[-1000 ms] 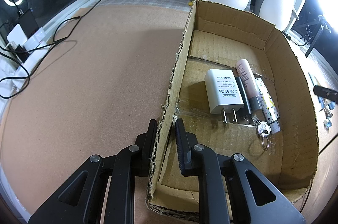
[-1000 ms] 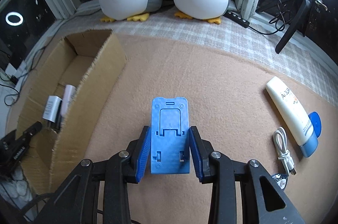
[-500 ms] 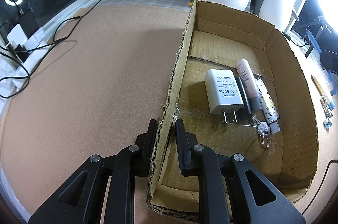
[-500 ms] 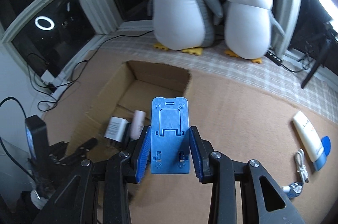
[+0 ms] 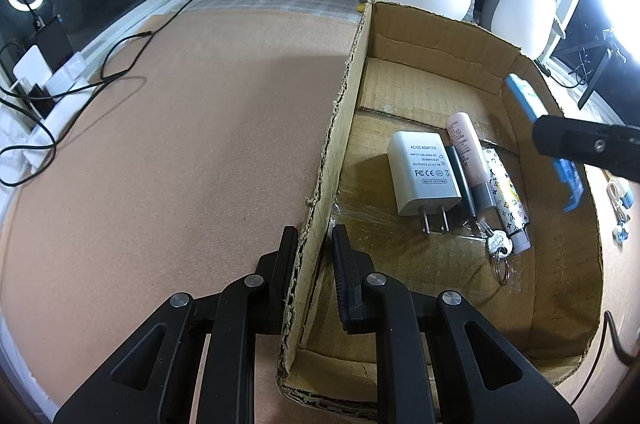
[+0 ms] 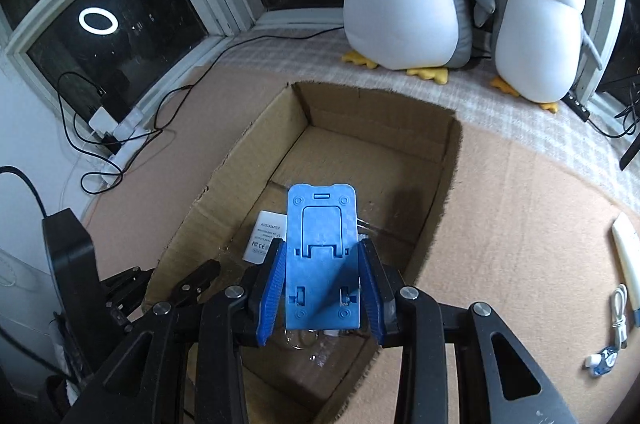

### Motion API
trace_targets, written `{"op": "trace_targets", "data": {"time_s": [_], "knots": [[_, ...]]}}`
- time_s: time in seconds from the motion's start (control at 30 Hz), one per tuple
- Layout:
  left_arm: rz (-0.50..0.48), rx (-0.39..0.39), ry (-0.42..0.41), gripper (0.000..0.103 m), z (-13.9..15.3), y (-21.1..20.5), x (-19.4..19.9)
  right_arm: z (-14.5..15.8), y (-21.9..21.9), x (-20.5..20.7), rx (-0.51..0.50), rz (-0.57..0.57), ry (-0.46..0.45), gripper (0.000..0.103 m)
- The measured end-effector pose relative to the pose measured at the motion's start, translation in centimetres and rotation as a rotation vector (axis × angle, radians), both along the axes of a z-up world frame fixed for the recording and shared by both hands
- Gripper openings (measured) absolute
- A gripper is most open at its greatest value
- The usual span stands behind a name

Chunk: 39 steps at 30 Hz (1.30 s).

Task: Organize rigid objects
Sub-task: 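Carry the blue phone stand into the box and open the right gripper, then move the right gripper back toward the small blue bottle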

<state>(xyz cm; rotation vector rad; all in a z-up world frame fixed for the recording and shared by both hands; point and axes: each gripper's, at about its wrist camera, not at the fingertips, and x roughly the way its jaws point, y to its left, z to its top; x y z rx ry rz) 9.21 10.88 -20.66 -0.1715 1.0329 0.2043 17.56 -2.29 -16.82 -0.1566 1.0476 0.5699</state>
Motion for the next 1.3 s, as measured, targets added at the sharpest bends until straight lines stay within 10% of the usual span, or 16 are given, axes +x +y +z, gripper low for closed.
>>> {"op": "trace_targets", "data": {"time_s": [0.4,0.53,1.3], "knots": [[0.001,0.0,0.001,0.016,0.0,0.0,0.0,-1.2,1.6,-0.3,-0.035,0.043,-0.003,0.034],[0.0,0.0,0.001,0.016,0.0,0.0,0.0,-1.0,1.5,-0.3,-0.022,0.041,-0.012,0.058],[-0.002,0.008,0.003,0.016,-0.1,-0.1,0.0,4.0,-6.3,-2.3,0.074,-0.073,-0.106,0.059]]}}
